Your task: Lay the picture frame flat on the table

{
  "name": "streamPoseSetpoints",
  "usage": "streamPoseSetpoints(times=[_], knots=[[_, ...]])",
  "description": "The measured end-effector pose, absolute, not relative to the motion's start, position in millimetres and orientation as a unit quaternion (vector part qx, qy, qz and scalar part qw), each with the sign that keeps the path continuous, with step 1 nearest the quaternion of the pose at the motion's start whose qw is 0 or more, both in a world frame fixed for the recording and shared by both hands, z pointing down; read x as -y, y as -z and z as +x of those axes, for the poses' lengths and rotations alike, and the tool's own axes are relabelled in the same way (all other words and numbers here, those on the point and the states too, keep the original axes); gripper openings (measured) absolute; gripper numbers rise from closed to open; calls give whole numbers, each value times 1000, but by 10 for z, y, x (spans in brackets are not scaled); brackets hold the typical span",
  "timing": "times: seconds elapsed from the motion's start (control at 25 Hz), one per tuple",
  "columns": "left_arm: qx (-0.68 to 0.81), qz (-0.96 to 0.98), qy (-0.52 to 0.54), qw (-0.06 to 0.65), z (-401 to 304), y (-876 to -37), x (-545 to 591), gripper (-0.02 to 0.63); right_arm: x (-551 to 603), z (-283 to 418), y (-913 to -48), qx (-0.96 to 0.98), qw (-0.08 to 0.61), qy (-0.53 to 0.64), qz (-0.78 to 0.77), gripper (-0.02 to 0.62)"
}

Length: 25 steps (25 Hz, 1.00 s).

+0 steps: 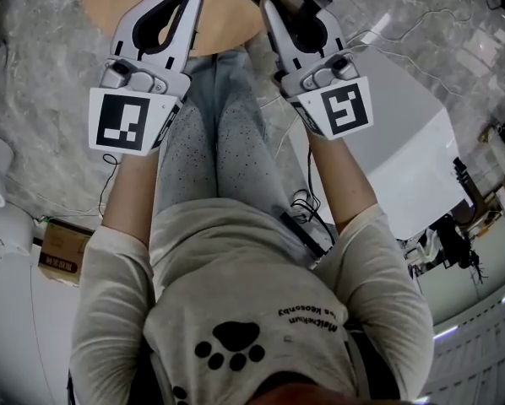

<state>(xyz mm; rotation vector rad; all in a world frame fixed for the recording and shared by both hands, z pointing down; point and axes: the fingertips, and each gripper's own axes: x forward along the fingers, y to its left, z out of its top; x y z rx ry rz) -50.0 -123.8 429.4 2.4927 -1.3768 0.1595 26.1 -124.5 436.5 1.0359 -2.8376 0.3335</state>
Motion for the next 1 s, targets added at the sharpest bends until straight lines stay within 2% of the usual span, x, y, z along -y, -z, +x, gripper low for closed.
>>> streamPoseSetpoints(times=[0.48, 0.52, 0.56, 0.6, 1.0], knots=[[465, 859, -97, 190, -474, -4666, 1165, 14, 1112, 239, -4591, 936, 39, -164, 308, 17], [464, 858, -102, 194, -471, -4710, 1159, 49, 1096, 237, -4614, 936, 39, -168, 306, 17], [459, 859, -105, 201, -460, -4750, 1153, 122, 1080, 230, -4634, 937, 40, -171, 303, 17], [453, 860, -106, 208, -443, -4783, 1149, 153, 1068, 220, -4651, 937, 40, -174, 300, 17], [363, 891, -84, 258, -238, -4897, 1098, 155, 930, 157, -4790, 941, 34, -209, 265, 17]])
